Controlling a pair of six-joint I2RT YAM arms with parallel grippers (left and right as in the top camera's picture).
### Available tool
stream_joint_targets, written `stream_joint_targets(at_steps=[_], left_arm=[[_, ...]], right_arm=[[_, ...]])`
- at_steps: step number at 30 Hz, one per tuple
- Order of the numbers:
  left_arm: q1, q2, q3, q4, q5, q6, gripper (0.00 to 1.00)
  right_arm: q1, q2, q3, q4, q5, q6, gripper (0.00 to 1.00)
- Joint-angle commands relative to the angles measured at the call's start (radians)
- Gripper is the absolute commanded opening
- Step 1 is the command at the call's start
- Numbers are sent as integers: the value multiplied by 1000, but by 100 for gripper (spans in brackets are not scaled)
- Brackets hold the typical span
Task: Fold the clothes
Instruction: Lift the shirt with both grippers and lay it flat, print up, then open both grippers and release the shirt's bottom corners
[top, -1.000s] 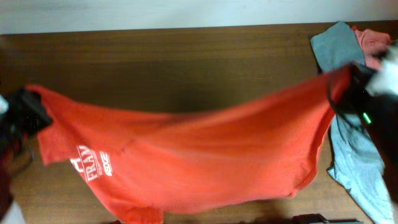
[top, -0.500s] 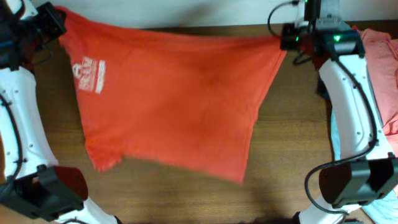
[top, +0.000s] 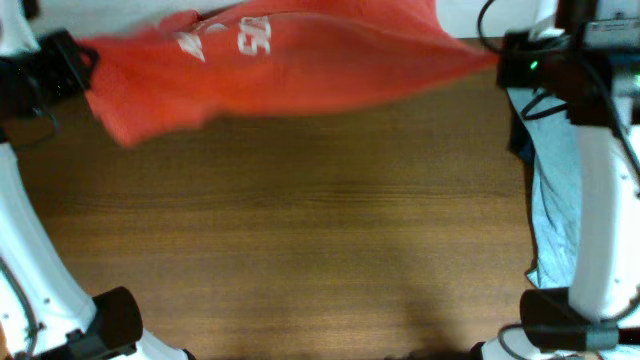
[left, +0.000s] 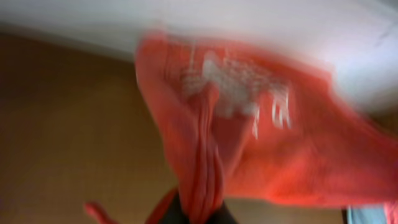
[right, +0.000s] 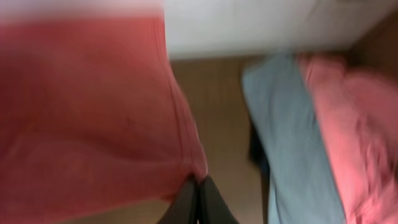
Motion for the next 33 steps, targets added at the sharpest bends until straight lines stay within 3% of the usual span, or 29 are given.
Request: stream_joint_targets(at_steps=[1,4,11,16,24,33], left_arm=[[-33,73,-108,-100,-88,127,0],[-69,96,-278,-142,-132,169,0],[-90,103,-757,-55,-170,172,0],[-84,103,-985,19,-191,171,0],[-47,100,-1041,32,-288,80,0],[6,95,-1041,13,-288,74,0]], right_arm=[[-5,69,-112,-76,24,1,4],[-5,83,-262,-87,36,-24,4],[-16,83,-609,-12,30,-33,4],[-16,83,-753,1,27,-9,4],[-21,83,-846,2,30,21,4],[-57,82,-846,-16,29,40,4]])
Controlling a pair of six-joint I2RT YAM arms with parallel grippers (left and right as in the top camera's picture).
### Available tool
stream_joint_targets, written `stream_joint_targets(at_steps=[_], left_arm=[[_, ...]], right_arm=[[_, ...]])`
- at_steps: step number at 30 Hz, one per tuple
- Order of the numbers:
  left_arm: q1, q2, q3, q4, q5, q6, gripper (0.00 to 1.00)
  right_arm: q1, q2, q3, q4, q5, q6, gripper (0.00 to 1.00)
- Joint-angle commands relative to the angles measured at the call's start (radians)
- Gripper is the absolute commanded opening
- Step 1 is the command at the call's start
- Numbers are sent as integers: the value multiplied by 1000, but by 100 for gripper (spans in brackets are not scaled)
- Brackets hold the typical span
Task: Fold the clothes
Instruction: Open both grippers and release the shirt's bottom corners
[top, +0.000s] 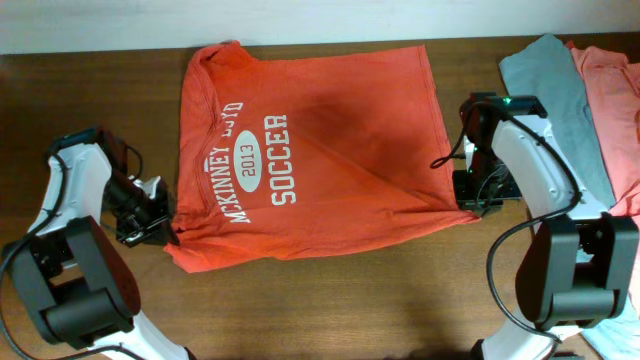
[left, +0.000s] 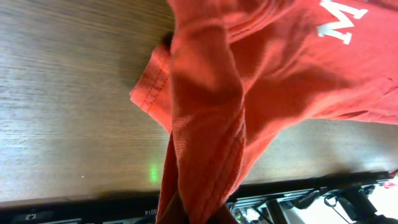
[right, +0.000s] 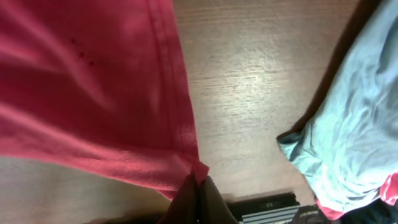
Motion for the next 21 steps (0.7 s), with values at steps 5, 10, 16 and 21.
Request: stream_joint_targets(at_steps=[5,10,16,21], left_arm=[[34,-21,-3,-5,-26,-25,0],[37,-21,-3,-64,-62,-29,0],[37,-21,-3,-97,-77,-29,2],[37,-21,-3,-114,-77,-30,24]], right_arm=[[-26,-13,-6,-2,19,19,4],[-26,-13,-6,-2,19,19,4],[-26,-13,-6,-8,19,18,4],[-26,-13,-6,-55,19,18,4]])
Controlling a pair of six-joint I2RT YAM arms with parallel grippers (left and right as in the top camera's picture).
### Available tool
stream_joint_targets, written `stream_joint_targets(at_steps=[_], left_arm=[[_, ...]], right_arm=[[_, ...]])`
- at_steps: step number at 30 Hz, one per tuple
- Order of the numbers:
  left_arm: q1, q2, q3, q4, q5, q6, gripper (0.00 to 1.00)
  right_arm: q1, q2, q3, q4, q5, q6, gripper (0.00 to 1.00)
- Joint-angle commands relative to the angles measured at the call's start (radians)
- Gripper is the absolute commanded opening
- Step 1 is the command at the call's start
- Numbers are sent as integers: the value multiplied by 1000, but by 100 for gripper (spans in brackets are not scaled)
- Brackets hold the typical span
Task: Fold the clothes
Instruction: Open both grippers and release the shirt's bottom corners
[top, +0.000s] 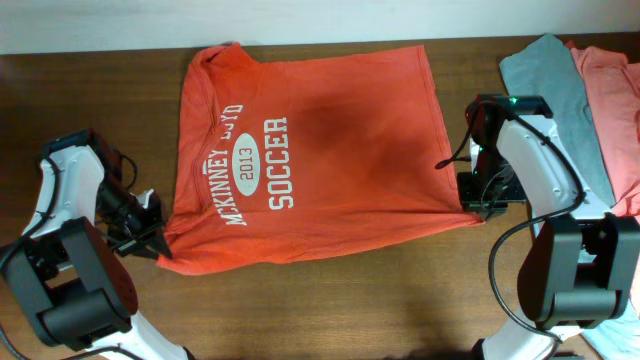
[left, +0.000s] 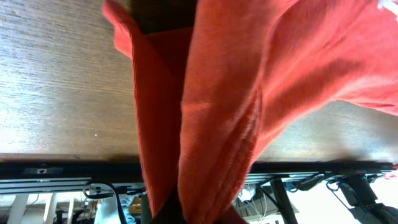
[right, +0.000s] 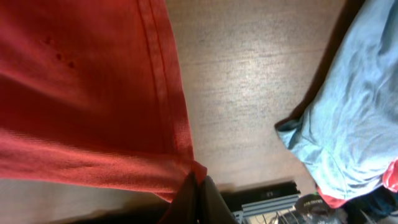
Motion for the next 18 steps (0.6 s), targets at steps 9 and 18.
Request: stream_joint_targets(at_steps=[9,18], left_arm=[[7,-21,13,6,-12,-6,40],[-55,-21,166,105,38,-6,39]], right_arm=[[-8,-13,-6,-36,19,11,38],[-8,-13,-6,-4,-10,11,43]])
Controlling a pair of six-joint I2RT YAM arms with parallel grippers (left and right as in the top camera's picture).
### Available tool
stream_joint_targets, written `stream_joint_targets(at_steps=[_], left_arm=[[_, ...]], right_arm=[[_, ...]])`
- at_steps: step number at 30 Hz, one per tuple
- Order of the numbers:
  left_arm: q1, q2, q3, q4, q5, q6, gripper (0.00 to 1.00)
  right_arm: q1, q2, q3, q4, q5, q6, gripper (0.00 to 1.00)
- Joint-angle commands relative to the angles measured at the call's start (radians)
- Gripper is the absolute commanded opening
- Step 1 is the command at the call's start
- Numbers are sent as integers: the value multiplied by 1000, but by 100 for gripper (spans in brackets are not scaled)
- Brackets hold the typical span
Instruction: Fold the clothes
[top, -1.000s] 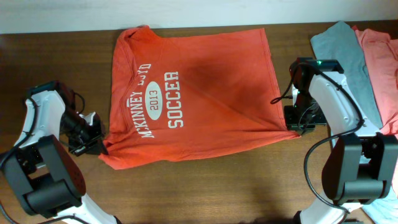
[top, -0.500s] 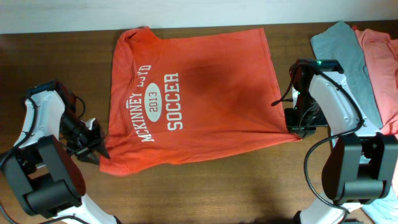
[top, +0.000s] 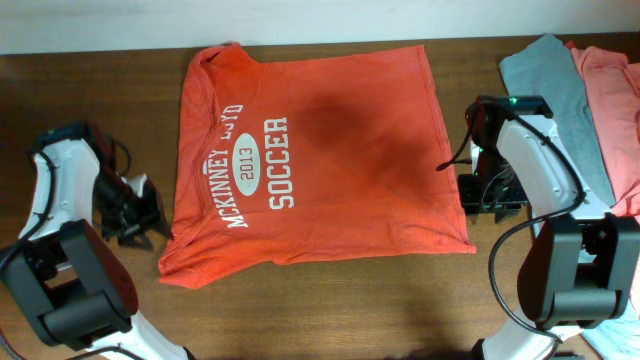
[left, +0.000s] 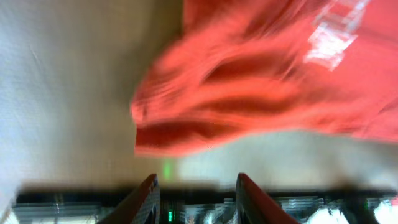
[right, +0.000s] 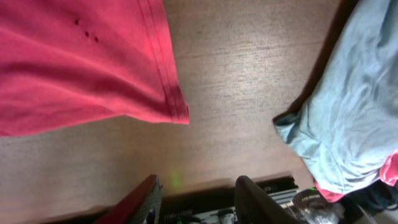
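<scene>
An orange T-shirt (top: 310, 150) with white "McKinney Soccer 2013" print lies spread flat on the wooden table (top: 330, 310), neck to the left. My left gripper (top: 135, 215) stands open just left of the shirt's near left corner (left: 205, 118), fingers apart and holding nothing. The left wrist view is blurred. My right gripper (top: 490, 195) is open beside the shirt's near right corner (right: 177, 112), its hem lying free on the wood. In the wrist views both grippers (left: 198, 202) (right: 198, 202) show a bare gap.
A grey garment (top: 555, 100) and a pink one (top: 610, 90) lie at the table's right end, next to the right arm. The grey cloth (right: 342, 112) shows at the right of the right wrist view. The table's front edge runs just under both grippers.
Both grippers have opened and let go of the shirt's near corners. The corners now lie on the table. The left gripper has shifted slightly away from the shirt.
First both grippers held the orange shirt stretched in the air at the table's far side. Then it lay spread on the table with the near corners still gripped. Afterwards the corners were drawn further out, and now both are released and the shirt lies flat.
</scene>
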Motion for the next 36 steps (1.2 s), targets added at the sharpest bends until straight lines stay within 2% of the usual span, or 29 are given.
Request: stream_joint_targets(at_steps=[1,2,5,6,9,15,22,36], left_arm=[[-65,-21,76,85,39,-2,39],[-86,-21,77,122,39,6,40],[-169,-18,74,222,37,67,55],[-195,-16,72,244,27,78,57],[-262,-14,72,264,-29,72,57],[-327,-2,72,206,-109,5,56],[-331,48,42,206,-188,5,56],[-332,174,35,243,-198,6,55]], right_arm=[[-7,-13,-6,14,-15,8,43],[-7,-13,-6,18,-16,8,43],[-8,-13,-6,25,-16,8,43],[-7,-13,-6,26,-16,8,43],[-8,-13,-6,26,-16,8,43],[-8,-13,-6,29,-16,8,43],[-8,-13,-6,29,-19,8,43],[-8,-13,-6,29,-19,8,43]])
